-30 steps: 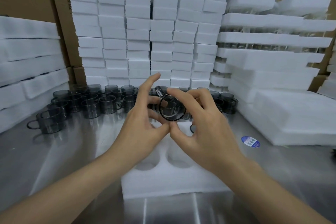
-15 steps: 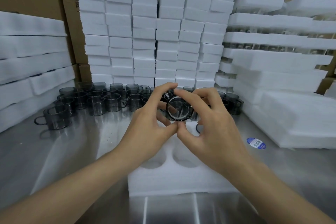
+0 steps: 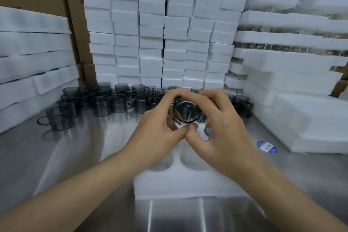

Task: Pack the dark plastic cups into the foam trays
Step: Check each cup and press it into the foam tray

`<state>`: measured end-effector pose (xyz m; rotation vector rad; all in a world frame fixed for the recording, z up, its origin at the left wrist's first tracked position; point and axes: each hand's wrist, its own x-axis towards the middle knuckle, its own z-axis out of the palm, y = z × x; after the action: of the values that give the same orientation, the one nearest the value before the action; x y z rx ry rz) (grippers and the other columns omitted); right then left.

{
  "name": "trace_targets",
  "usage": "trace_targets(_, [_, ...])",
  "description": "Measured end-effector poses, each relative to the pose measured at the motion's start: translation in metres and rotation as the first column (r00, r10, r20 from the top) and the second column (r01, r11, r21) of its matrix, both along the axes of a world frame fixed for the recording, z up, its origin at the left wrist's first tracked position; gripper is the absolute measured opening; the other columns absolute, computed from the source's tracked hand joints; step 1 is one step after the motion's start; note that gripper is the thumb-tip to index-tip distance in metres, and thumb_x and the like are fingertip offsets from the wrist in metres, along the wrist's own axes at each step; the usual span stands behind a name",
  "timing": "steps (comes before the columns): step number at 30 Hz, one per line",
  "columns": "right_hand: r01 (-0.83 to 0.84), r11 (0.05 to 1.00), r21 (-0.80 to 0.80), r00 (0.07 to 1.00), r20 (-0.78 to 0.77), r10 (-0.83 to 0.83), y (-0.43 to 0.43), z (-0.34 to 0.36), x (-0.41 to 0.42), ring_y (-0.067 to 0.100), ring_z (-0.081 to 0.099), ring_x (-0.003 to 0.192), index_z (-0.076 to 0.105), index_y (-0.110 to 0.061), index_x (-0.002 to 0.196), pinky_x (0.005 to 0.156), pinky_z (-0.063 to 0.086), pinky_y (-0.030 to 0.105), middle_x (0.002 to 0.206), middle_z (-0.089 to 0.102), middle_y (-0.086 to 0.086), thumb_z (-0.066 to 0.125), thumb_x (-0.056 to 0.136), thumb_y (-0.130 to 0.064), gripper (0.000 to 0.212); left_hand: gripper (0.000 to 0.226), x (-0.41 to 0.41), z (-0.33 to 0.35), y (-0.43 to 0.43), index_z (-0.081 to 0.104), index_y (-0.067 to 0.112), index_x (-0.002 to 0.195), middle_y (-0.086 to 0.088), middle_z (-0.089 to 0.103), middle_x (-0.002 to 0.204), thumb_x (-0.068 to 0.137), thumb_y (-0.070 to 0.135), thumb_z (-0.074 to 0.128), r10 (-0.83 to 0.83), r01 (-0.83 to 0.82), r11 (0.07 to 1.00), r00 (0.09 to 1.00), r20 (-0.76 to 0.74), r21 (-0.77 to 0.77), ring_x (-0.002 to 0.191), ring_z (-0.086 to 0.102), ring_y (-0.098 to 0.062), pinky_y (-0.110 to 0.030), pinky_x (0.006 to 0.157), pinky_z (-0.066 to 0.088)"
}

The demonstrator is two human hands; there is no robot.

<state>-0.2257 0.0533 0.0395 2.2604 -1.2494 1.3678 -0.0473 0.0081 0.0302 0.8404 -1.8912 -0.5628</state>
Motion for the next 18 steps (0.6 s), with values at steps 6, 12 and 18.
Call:
trace_targets(6, [0.008,1.000,0.030,1.000,0.000,-0.008,0.0008,0.0006,0.0002,0.011,0.057,0.104,0.052,-0.042,0.148,0.071,0.058,0.037,0.123,0.045,-0.017,0.067,0.082,-0.020,0.071,0.067,-0.0003,0.0007,0.0021,0.048,0.054,0.139,0.017,0.072,0.108,0.089,0.028,0.085,-0.007,0.007,1.000,1.000,0.006,-0.007,0.075,0.069,-0.017,-0.035,0.075,0.059])
trace_targets(12, [-0.004,0.999,0.033,1.000,0.018,0.003,0.0024,0.0022,0.0020,0.013,0.057,0.103,0.056,-0.038,0.144,0.071,0.057,0.038,0.120,0.046,-0.016,0.065,0.079,-0.019,0.067,0.066,-0.0005,0.0018,0.0034,0.047,0.055,0.139,0.017,0.072,0.108,0.089,0.032,0.083,0.008,-0.007,1.000,0.999,0.054,-0.016,0.080,0.072,-0.015,-0.039,0.079,0.060])
trace_targets(18, [-0.003,0.997,0.079,1.000,0.006,0.002,0.0028,0.0040,0.0010,0.012,0.057,0.109,0.062,-0.035,0.136,0.077,0.057,0.039,0.123,0.047,-0.016,0.056,0.080,-0.027,0.057,0.052,-0.0015,0.0032,0.0060,0.052,0.048,0.133,0.019,0.075,0.109,0.091,0.038,0.082,-0.021,0.018,0.999,0.998,0.059,0.044,0.093,0.073,-0.009,-0.034,0.087,0.057])
